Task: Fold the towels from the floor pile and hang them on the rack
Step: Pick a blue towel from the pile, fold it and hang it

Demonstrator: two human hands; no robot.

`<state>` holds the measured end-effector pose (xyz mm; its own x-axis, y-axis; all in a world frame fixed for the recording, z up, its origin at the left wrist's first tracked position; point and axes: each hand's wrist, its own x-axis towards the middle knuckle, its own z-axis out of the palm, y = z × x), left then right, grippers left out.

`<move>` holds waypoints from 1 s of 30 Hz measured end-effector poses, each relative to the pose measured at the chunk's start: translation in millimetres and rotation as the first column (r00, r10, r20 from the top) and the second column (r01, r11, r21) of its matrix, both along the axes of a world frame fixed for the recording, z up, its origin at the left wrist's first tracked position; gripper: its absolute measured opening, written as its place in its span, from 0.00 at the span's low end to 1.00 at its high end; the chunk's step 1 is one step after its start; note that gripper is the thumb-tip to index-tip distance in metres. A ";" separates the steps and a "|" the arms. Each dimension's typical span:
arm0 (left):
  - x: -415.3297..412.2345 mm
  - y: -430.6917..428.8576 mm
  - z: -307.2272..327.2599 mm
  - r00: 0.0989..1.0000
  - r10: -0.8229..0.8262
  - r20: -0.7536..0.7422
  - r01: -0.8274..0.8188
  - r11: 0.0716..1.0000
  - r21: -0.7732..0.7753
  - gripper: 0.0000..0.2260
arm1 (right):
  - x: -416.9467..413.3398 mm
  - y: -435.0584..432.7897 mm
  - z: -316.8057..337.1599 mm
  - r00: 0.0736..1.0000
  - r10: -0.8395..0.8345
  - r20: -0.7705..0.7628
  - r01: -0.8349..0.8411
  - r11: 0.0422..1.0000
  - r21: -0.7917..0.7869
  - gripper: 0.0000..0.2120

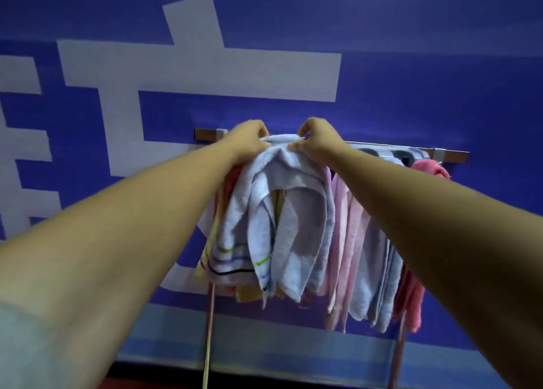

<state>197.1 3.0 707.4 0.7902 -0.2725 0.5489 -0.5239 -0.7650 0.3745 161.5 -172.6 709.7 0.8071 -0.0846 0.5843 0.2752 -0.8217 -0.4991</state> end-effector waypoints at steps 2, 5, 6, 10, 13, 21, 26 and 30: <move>14.1 -11.4 -10.8 0.999 0.011 0.051 -0.009 0.999 -0.046 0.07 | 11.8 -5.4 -6.4 0.998 0.005 -0.061 -0.002 0.999 0.044 0.15; 33.3 -20.6 -21.1 0.990 0.099 0.103 -0.099 0.995 0.001 0.04 | 21.5 -7.8 -11.4 0.996 0.052 -0.069 -0.041 0.988 0.146 0.08; 38.4 -20.9 -22.8 0.985 0.114 0.129 -0.119 0.992 0.037 0.04 | 25.0 -7.8 -13.1 0.999 0.033 -0.026 -0.029 0.990 0.136 0.08; 47.3 -16.4 -33.0 0.970 0.113 0.215 -0.153 0.971 0.182 0.04 | 35.0 -3.7 -28.6 0.995 -0.054 0.084 0.063 0.991 -0.116 0.07; 34.5 -15.3 -35.6 0.879 0.163 0.448 -0.279 0.938 0.207 0.08 | 34.0 0.0 -36.1 0.990 -0.090 0.109 0.115 0.963 -0.244 0.04; -11.8 -23.7 -65.4 0.968 0.047 0.248 -0.028 0.997 -0.077 0.09 | 6.6 6.1 -43.6 0.957 -0.145 0.249 0.262 0.798 -0.542 0.08; -11.4 -31.7 -85.6 0.971 -0.212 -0.106 0.144 0.883 -0.448 0.14 | -25.0 25.5 -64.4 1.000 -0.015 -0.016 0.011 0.979 -0.204 0.06; -13.2 -44.0 -92.3 0.823 -0.537 -0.185 0.135 0.500 -0.855 0.13 | -20.0 13.4 -89.5 0.985 0.156 -0.077 -0.122 0.937 0.328 0.15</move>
